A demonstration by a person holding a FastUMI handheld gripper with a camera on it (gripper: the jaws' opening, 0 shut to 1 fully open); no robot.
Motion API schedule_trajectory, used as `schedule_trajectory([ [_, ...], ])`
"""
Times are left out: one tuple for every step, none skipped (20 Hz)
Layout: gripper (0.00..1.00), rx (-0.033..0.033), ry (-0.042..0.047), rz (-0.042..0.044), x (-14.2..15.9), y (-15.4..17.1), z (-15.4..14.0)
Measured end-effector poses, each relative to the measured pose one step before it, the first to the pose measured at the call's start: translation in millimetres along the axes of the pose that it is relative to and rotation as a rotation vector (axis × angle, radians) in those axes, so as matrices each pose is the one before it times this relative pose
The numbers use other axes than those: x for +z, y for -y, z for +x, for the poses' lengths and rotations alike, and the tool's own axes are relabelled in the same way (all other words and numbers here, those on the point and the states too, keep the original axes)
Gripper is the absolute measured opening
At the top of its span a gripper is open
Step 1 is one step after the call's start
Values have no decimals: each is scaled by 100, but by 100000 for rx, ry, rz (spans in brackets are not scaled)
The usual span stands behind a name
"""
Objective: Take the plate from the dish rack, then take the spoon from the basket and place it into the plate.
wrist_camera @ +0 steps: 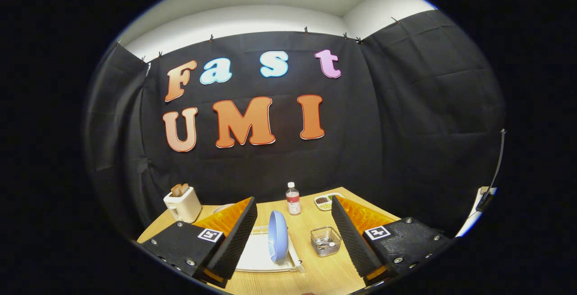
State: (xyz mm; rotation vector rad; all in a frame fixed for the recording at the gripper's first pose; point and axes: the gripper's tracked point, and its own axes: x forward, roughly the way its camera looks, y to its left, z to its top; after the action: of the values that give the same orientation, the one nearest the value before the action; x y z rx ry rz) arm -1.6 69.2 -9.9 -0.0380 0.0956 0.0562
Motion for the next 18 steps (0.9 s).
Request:
schedule_trajectory([
  [98,61,339,-6,159,-70,15],
  [98,129,146,-319,-72,-84,144],
  [98,-163,35,-420,-72,17,2],
  [98,509,-419,-8,-134,-107,-78],
  [98,910,-92,19,-24,-313,-60],
  [99,345,20,-292,-62,-78,-18],
  [98,-133,-62,-497,-19,79,-62],
  [98,30,-365,-443,-212,-6,-37],
  [98,195,-549,-165,-151,-27,-48],
  [98,37,-395,-147,-140,154,-57],
  [98,-170,-117,-210,-73,154,-51],
  [98,-196,26,-80,-58,59,102],
  [98,94,-392,-75,-63,-88,84],
  [98,83,-463,-80,-209,38,-106],
  [98,298,-213,-74,-35,-72,-40],
  [98,589,-78,129,-94,-216,150],
  [98,337,-345,-29,-83,-136,77],
  [98,307,-248,-363,-112,-104,30],
])
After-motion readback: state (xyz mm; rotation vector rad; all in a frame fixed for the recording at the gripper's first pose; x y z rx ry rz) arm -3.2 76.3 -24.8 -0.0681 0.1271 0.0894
